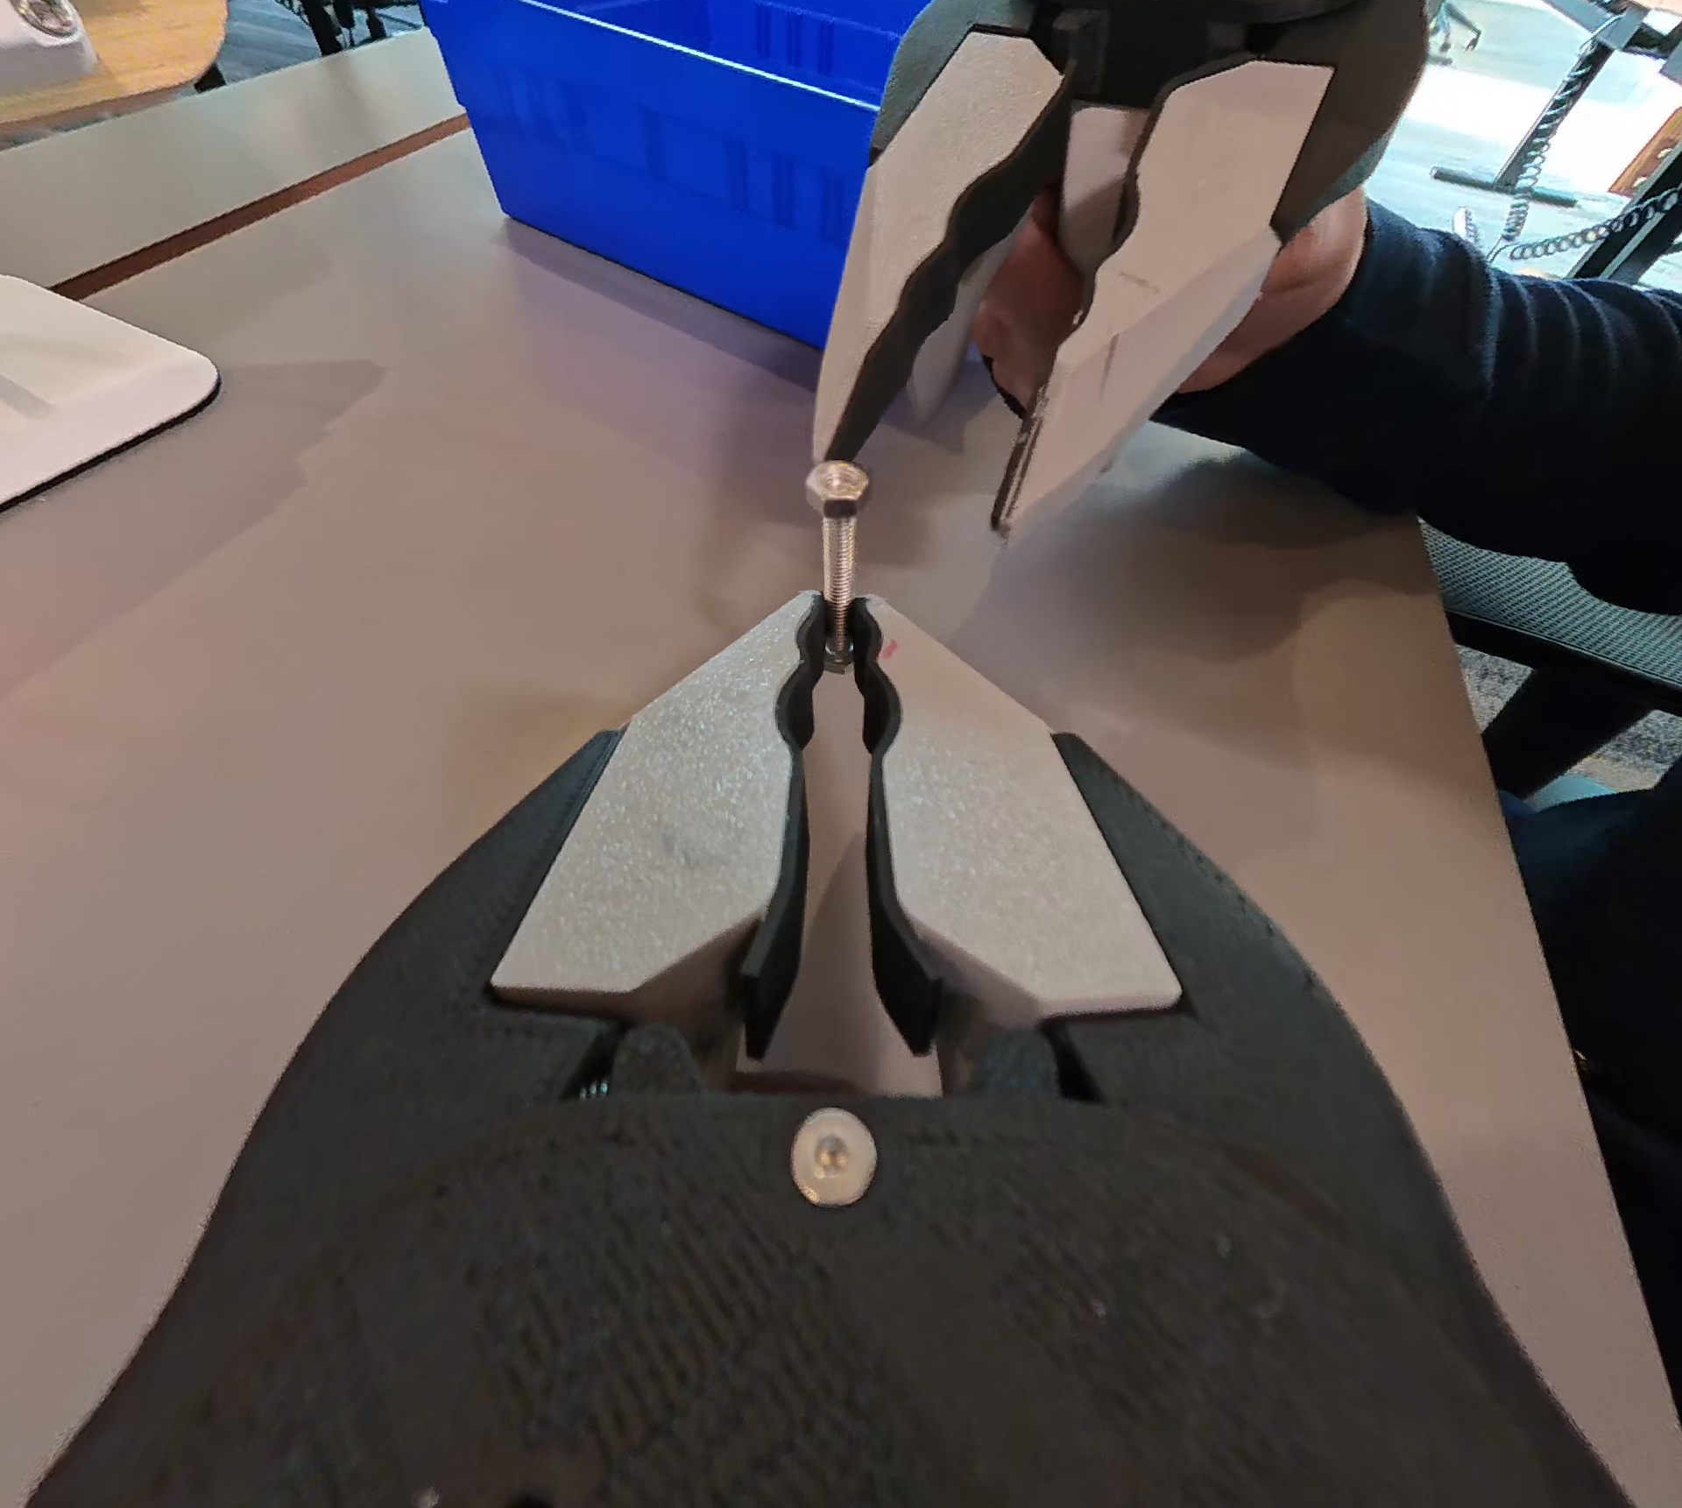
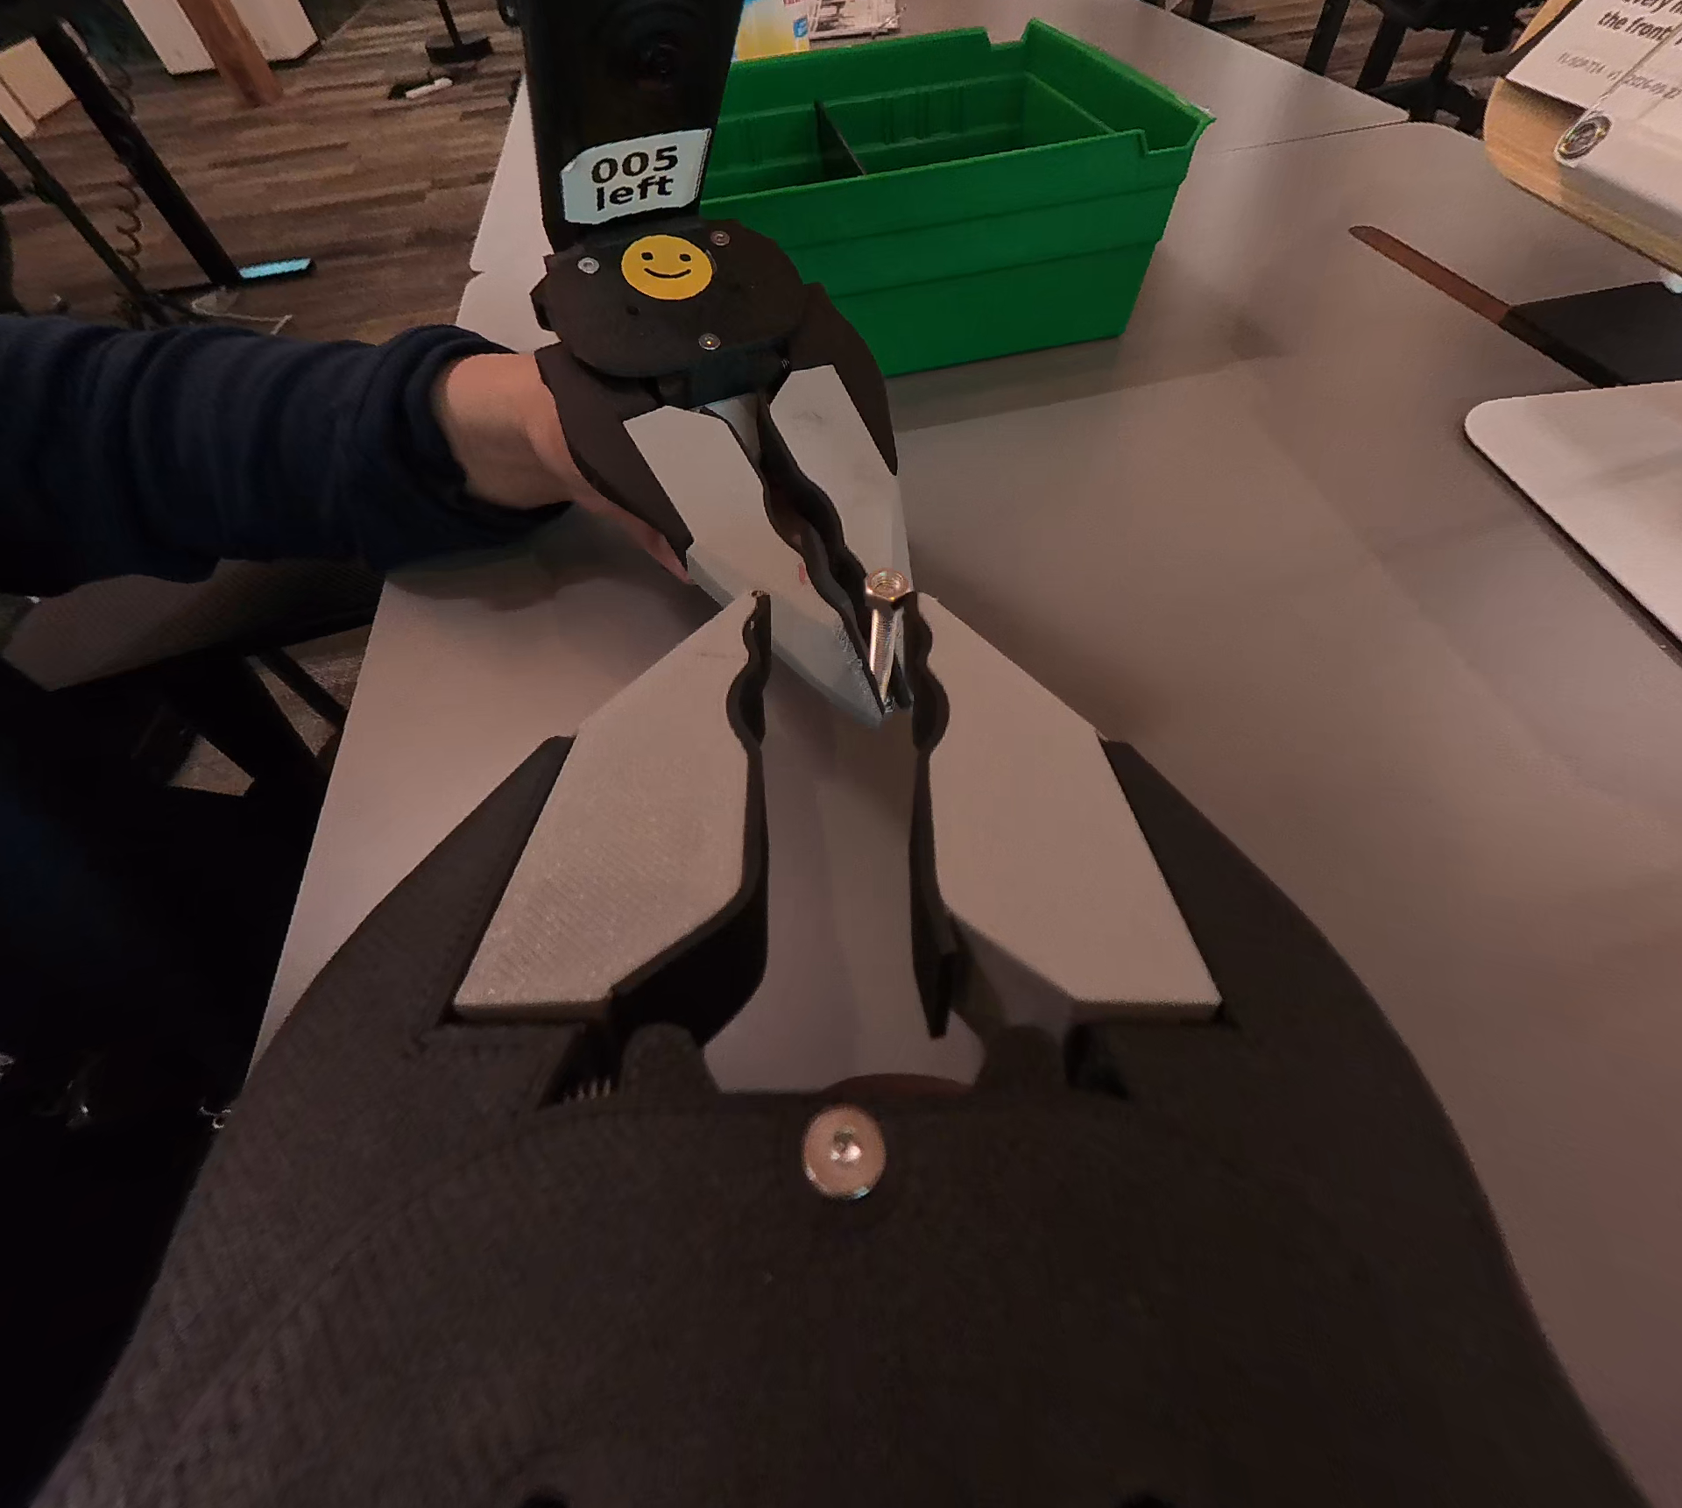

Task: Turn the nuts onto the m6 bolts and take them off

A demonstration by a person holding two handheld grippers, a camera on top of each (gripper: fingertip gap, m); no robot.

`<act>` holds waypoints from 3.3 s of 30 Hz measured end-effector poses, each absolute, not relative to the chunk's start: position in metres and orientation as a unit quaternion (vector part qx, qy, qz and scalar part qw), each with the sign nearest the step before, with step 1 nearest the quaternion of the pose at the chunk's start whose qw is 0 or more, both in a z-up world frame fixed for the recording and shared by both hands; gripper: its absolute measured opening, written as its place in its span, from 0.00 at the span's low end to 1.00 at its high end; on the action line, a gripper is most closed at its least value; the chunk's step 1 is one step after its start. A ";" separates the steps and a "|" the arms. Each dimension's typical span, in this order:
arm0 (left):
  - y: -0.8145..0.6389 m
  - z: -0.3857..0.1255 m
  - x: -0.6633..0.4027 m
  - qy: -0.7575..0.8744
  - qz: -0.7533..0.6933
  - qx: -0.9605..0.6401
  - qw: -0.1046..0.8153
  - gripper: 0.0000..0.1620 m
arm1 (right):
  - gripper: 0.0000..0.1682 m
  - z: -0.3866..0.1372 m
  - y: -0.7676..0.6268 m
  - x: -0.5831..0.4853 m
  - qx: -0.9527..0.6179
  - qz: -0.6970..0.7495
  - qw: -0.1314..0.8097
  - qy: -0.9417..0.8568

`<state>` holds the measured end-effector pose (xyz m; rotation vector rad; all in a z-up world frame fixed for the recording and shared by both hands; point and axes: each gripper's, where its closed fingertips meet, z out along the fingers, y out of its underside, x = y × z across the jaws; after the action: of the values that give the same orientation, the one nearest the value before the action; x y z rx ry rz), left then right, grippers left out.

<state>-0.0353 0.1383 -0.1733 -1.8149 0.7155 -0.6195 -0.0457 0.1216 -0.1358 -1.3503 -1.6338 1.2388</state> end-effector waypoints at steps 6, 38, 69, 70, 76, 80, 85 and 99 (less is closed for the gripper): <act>0.139 -0.174 -0.036 0.298 -0.257 -0.758 0.520 0.02 | 0.15 -0.131 0.126 -0.044 -0.522 0.482 0.342 -0.615; 0.140 -0.175 -0.034 0.297 -0.250 -0.761 0.519 0.02 | 0.21 -0.136 0.125 -0.053 -0.533 0.486 0.333 -0.607; 0.157 -0.166 -0.068 0.212 -0.226 -0.777 0.548 0.02 | 0.05 -0.133 0.112 -0.048 -0.512 0.510 0.310 -0.618; 0.156 -0.163 -0.070 0.205 -0.236 -0.774 0.551 0.02 | 0.08 -0.131 0.116 -0.049 -0.519 0.513 0.314 -0.608; 0.145 -0.166 -0.037 0.264 -0.255 -0.760 0.536 0.02 | 0.27 -0.142 0.126 -0.056 -0.551 0.500 0.309 -0.593; 0.152 -0.166 -0.047 0.245 -0.228 -0.769 0.545 0.02 | 0.23 -0.144 0.119 -0.050 -0.541 0.492 0.299 -0.613; 0.155 -0.166 -0.061 0.225 -0.243 -0.767 0.550 0.02 | 0.24 -0.135 0.126 -0.049 -0.546 0.510 0.310 -0.588; 0.154 -0.161 -0.059 0.211 -0.257 -0.764 0.553 0.02 | 0.22 -0.136 0.131 -0.047 -0.556 0.510 0.306 -0.580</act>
<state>-0.0589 0.1543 -0.1614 -1.8068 0.4990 -0.6087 -0.0468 0.1311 -0.1361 -1.4718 -1.5359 1.3501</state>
